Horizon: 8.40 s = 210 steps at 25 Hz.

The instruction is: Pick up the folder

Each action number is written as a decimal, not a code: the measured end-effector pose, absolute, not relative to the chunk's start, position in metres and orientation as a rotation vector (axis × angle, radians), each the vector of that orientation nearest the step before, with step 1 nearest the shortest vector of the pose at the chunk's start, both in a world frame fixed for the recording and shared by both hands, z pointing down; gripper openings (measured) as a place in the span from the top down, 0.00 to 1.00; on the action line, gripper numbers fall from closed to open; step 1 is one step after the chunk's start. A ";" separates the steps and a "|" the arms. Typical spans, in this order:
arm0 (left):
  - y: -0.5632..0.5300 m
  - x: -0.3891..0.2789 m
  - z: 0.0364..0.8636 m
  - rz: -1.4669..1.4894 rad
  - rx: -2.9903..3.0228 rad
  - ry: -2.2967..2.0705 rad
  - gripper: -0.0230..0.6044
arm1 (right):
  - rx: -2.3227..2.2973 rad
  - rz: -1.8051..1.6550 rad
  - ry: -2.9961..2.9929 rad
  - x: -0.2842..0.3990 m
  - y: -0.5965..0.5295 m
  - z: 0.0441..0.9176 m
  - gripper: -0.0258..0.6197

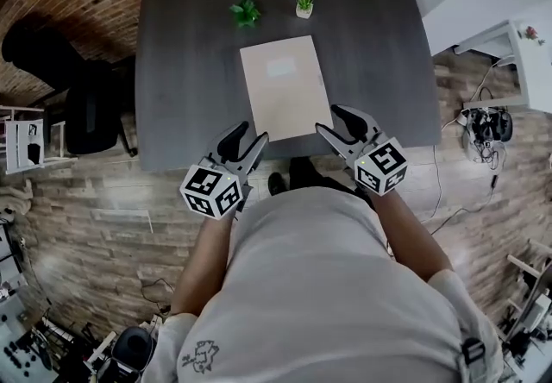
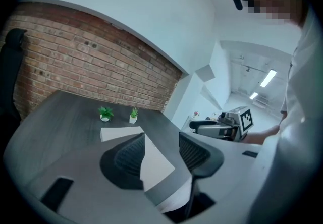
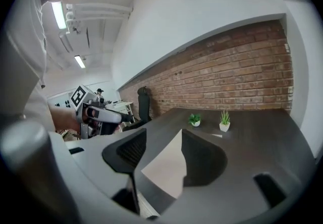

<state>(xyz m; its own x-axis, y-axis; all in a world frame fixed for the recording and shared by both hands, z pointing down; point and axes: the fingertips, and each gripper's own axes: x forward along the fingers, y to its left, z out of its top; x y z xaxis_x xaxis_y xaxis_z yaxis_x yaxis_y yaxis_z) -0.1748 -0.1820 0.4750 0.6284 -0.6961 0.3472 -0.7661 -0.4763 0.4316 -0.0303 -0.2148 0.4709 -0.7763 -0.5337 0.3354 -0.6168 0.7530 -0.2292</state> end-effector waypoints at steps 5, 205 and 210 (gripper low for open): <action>-0.205 -0.175 0.506 0.192 2.213 -1.104 0.61 | 0.832 0.549 -2.598 -0.024 -0.245 0.518 0.60; 0.055 -0.236 0.458 0.283 2.260 -1.376 0.52 | 0.999 0.693 -2.566 -0.041 0.039 0.468 0.63; 0.061 -0.241 0.465 0.298 2.256 -1.355 0.52 | 1.014 0.702 -2.565 -0.045 0.047 0.473 0.64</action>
<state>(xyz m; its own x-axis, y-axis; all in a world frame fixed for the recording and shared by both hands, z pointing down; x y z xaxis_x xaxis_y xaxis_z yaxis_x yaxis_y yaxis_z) -0.2407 0.0615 0.4653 0.4841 -0.7661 0.4228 -0.8728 -0.3887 0.2951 -0.0451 0.0470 0.4734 -0.7081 -0.5566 0.4345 -0.7002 0.6326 -0.3308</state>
